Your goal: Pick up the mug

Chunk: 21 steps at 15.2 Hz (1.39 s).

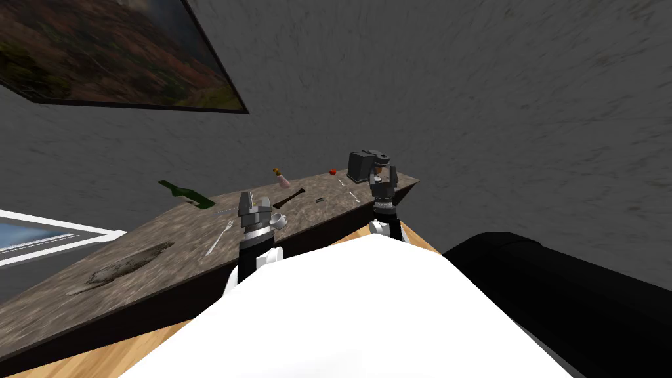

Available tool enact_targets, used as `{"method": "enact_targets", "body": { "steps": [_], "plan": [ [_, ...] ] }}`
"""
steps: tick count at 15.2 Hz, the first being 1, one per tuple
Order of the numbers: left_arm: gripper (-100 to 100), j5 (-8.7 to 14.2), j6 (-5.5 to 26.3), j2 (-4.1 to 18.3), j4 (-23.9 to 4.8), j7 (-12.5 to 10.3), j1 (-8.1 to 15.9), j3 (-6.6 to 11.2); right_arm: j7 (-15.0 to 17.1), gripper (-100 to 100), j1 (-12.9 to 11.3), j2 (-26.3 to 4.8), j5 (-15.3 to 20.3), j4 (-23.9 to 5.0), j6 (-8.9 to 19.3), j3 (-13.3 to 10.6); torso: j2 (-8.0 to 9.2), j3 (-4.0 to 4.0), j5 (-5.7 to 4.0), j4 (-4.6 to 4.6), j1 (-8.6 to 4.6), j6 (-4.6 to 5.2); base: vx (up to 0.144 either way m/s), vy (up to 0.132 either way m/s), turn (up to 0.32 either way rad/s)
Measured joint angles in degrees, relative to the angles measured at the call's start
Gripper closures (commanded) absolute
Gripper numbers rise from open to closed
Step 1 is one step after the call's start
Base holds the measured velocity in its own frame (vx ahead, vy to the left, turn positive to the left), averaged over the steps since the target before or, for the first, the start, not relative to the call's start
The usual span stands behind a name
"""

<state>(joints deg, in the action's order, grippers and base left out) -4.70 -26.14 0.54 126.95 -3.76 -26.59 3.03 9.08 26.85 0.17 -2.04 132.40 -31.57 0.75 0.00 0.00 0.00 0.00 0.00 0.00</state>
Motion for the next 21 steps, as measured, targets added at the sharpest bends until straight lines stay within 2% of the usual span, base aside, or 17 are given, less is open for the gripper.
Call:
{"method": "enact_targets", "body": {
  "steps": [5, 8, 18, 21],
  "plan": [
    [-100, 2.36, 2.87, 5.2, -0.33, -0.38, -0.42, 0.66, 0.0, 0, -0.01, 0.0, 0.0, 0.0, 0.0, 0.0, 0.21, 0.12, 0.04, 0.04, 0.17, 0.01, -0.049, 0.031, -0.085],
    [-100, 4.8, 5.69, 8.87, -0.62, -0.85, -1.01, 1.38, 0.0, 0, -0.01, 0.0, 0.0, 0.0, 0.0, 0.0, 0.26, 0.15, 0.05, 0.06, 0.22, 0.01, -0.056, 0.041, -0.082],
    [-100, 12.65, 15.75, 18.19, -1.67, -1.88, -2.69, 3.06, 0.0, 0, -0.01, -0.01, 0.0, 0.0, 0.0, 0.0, 0.21, 0.13, 0.05, 0.05, 0.23, 0.0, -0.052, 0.039, -0.104],
    [-100, 15.67, 19.06, 21.48, -1.95, -2.44, -3.39, 3.95, 0.0, 0, -0.01, 0.0, 0.0, 0.0, 0.0, 0.0, 0.22, 0.12, 0.05, 0.04, 0.24, 0.03, -0.057, 0.042, -0.144]
  ]
}}
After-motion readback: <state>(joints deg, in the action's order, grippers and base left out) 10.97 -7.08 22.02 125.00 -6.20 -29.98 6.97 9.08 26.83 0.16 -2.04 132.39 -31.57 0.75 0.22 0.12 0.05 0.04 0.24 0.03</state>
